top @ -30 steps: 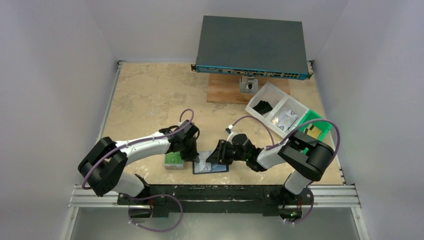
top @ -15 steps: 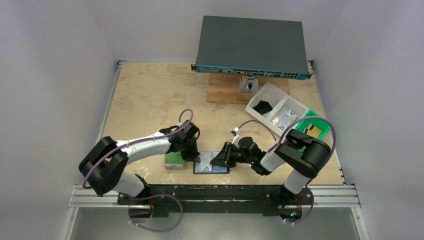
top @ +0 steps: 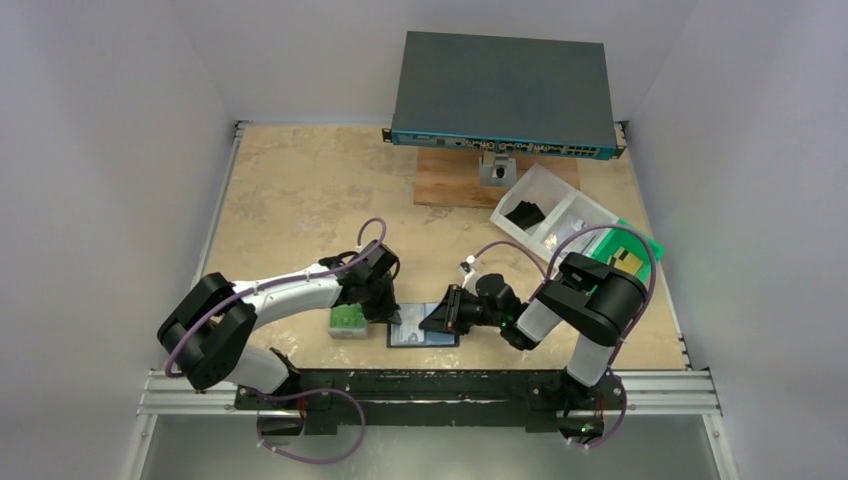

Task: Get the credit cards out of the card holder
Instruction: Remove the credit card from the card holder.

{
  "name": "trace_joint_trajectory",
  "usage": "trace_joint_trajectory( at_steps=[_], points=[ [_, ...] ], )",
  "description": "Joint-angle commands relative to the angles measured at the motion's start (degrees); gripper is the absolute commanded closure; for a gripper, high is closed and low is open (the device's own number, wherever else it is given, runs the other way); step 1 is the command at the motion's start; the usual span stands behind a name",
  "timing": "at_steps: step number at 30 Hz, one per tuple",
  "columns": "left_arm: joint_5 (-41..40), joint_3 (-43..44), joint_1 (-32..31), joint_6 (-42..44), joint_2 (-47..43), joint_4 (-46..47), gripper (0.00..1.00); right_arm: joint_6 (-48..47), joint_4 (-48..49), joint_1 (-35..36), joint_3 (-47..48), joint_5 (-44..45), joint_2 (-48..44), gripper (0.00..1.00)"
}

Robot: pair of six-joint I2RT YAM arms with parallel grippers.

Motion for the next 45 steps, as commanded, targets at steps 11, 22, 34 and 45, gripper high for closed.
trace_joint_trajectory(
  at_steps=[11, 22, 34, 45],
  points=[
    [-5.5, -3.6, 0.1, 1.5, 3.4, -4.7, 1.00, -0.2, -1.9, -0.5, -1.5, 1.9, -2.6, 1.00],
    [-5.0, -4.4, 1.2, 2.1, 3.4, -4.2, 1.00, -5.7, -13.4, -2.9, -3.0, 3.9, -9.6, 1.00],
    [-3.4, -3.6, 1.2, 2.8, 5.1, -2.9, 1.00, -1.0, -0.9, -2.9, -3.8, -0.4, -3.5, 0.74],
    [-2.2, -4.0, 0.9, 2.8, 5.3, -1.6, 1.00, 5.8, 19.0, -2.9, -5.6, -3.7, 9.5, 0.83]
  ],
)
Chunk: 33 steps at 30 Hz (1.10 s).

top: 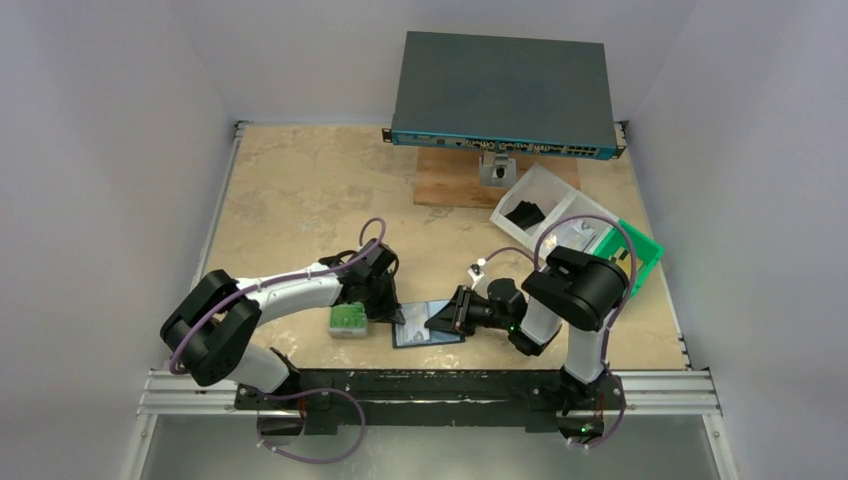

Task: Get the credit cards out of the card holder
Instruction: Remove the credit card from the card holder.

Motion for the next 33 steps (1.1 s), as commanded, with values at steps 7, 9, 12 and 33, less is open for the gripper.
trace_joint_trajectory(
  at_steps=[7, 9, 12, 33],
  points=[
    [-5.8, -3.3, -0.5, 2.6, 4.4, -4.3, 1.00, 2.2, 6.0, 0.1, -1.2, -1.2, 4.3, 0.92],
    [-5.9, -3.3, -0.5, 2.6, 4.5, -4.5, 1.00, 2.1, 5.8, 0.2, -1.4, -1.2, 3.9, 0.99],
    [-6.4, -3.0, -0.5, 2.7, 4.6, -5.2, 1.00, 1.6, 4.3, 0.1, -1.9, -0.3, 2.7, 1.00],
    [-8.6, -2.5, -0.3, 3.4, 4.7, -7.8, 1.00, -3.6, -15.4, 0.1, -3.8, 7.2, -10.4, 1.00]
  ],
)
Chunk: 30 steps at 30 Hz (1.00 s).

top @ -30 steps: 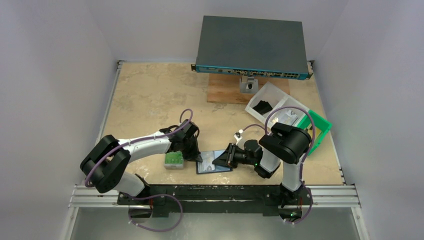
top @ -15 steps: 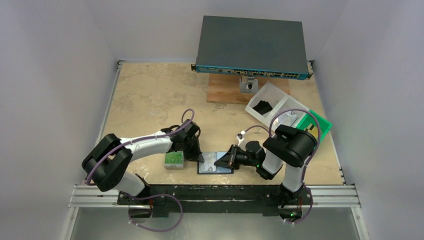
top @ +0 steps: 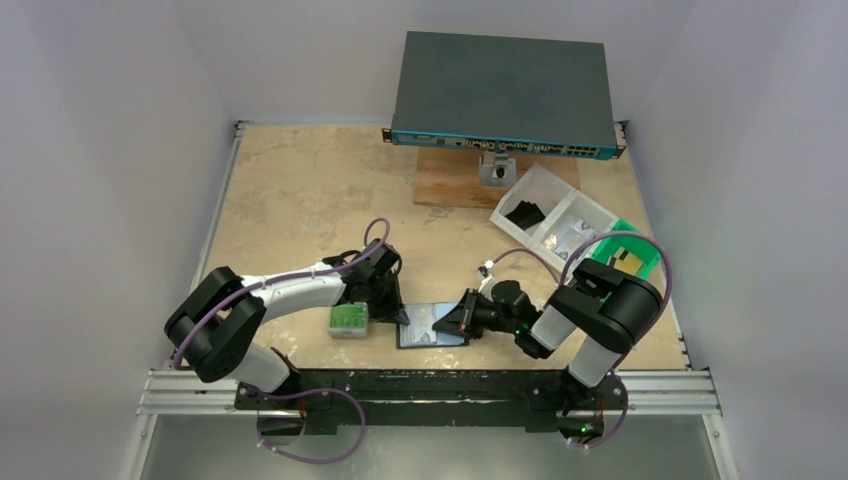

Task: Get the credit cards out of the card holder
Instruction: Remove the credit card from the card holder.

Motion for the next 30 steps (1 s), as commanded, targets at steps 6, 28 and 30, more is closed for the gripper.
trace_joint_trajectory(
  at_steps=[6, 28, 30],
  points=[
    [-10.5, -2.9, 0.1, 3.4, 3.5, -9.7, 1.00, -3.0, -8.1, -0.1, -1.3, 3.8, -3.2, 1.00],
    [-9.7, -2.6, -0.1, 3.7, 3.4, -9.5, 1.00, -0.4, 5.7, 0.0, 0.0, -1.5, 6.1, 0.76],
    [-9.7, -2.5, -0.1, 3.9, 3.4, -9.5, 1.00, 0.2, 7.7, 0.0, 0.1, -1.8, 7.6, 0.79]
  ],
)
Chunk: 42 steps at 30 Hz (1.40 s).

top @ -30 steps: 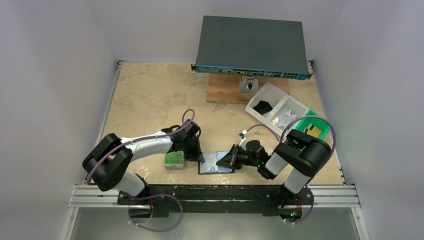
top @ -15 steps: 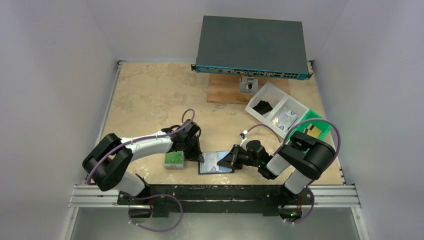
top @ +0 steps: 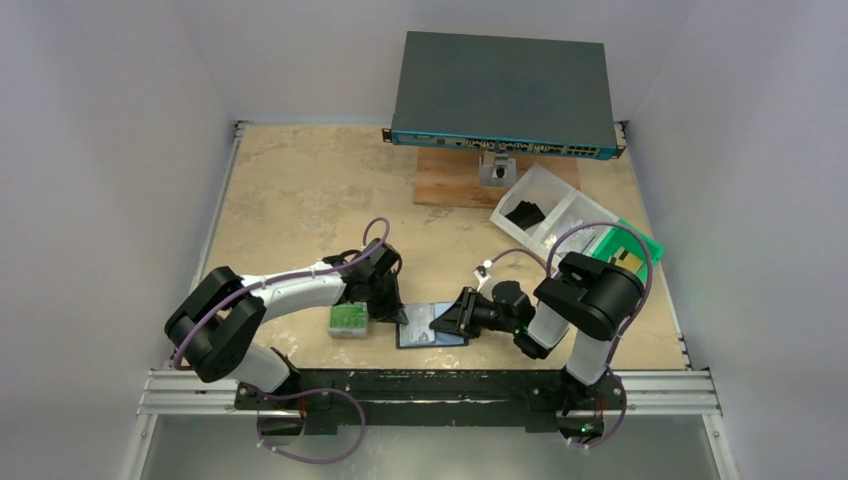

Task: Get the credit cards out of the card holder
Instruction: Remove the credit card from the card holder.

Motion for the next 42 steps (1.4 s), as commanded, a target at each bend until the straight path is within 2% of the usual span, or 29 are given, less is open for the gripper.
trace_joint_trajectory(
  at_steps=[1, 4, 12, 17, 27, 36, 42],
  points=[
    [-8.7, -2.9, -0.1, 3.8, 3.4, -8.6, 1.00, 0.3, 2.2, 0.1, 0.0, -0.1, 4.2, 0.81],
    [-8.8, -2.9, 0.0, 3.7, 3.5, -8.7, 1.00, 0.8, 3.1, 0.0, -0.8, -0.2, 4.4, 0.88],
    [-8.7, -2.5, 0.0, 3.5, 4.6, -9.0, 1.00, 1.0, 0.5, 0.0, -4.5, 3.7, -0.5, 0.96],
    [-8.8, -2.5, 0.0, 3.6, 4.7, -9.2, 1.00, -0.2, -6.3, 0.0, -4.7, 5.9, -5.2, 1.00],
    [-8.9, -2.7, 0.0, 3.4, 4.6, -9.2, 1.00, -5.1, -27.8, 0.0, -1.5, 10.8, -18.7, 1.00],
    [-8.8, -2.7, 0.0, 3.3, 4.6, -9.1, 1.00, -7.7, -36.9, 0.0, 0.0, 13.2, -23.6, 1.00],
    [-8.8, -2.7, 0.0, 3.3, 4.4, -9.0, 1.00, -8.0, -38.8, 0.0, -0.2, 14.1, -25.2, 1.00]
  ],
)
